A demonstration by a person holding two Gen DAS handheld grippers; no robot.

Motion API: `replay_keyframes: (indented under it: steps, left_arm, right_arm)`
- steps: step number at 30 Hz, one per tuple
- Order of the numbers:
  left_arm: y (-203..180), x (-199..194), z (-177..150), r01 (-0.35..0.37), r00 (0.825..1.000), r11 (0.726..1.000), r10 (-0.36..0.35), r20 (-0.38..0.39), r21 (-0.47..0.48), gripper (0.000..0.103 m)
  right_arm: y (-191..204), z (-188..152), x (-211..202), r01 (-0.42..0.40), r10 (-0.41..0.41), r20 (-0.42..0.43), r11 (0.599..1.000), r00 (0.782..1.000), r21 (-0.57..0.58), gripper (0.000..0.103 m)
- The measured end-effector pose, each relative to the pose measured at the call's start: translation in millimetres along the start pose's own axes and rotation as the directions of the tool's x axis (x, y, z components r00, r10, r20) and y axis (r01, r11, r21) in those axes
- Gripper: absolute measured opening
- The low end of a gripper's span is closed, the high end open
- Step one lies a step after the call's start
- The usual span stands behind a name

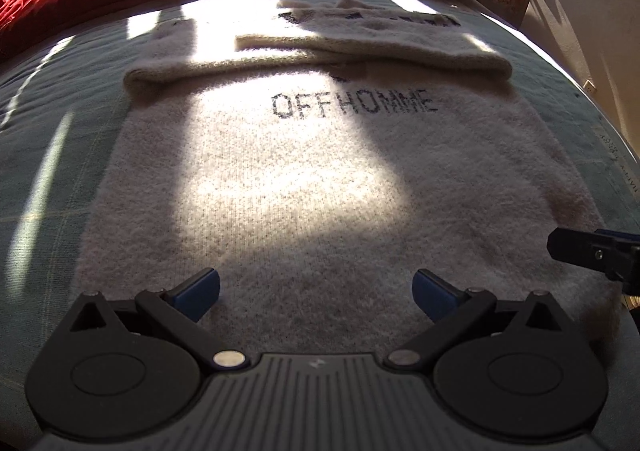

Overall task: Fold clothes
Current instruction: 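Raise both open tools above the sweater, viewing it whole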

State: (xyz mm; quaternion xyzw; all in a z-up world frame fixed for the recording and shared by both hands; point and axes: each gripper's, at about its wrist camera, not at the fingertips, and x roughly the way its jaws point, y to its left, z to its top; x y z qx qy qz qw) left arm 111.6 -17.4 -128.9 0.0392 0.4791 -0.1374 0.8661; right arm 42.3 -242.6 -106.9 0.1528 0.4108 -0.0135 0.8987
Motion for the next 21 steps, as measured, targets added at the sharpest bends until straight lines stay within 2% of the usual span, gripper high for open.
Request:
replay_keyframes:
  steps: [6, 16, 21]
  left_arm:
    - [-3, -3, -15, -0.011, 1.000, 0.999, 0.010, 0.020, 0.043, 0.102]
    - [3, -17, 6, -0.035, 0.996, 0.998, 0.030, 0.089, 0.047, 0.102]
    - [7, -18, -9, -0.036, 0.997, 0.998, 0.032, 0.070, 0.053, 0.102]
  right_arm:
    - [10, -3, -15, -0.009, 0.010, 0.022, 1.000, 1.000, -0.022, 0.103]
    - [22, -4, -19, -0.016, 0.018, 0.041, 0.998, 0.999, -0.056, 0.103]
    - [24, -4, -15, -0.072, 0.077, 0.052, 0.992, 0.996, -0.099, 0.103]
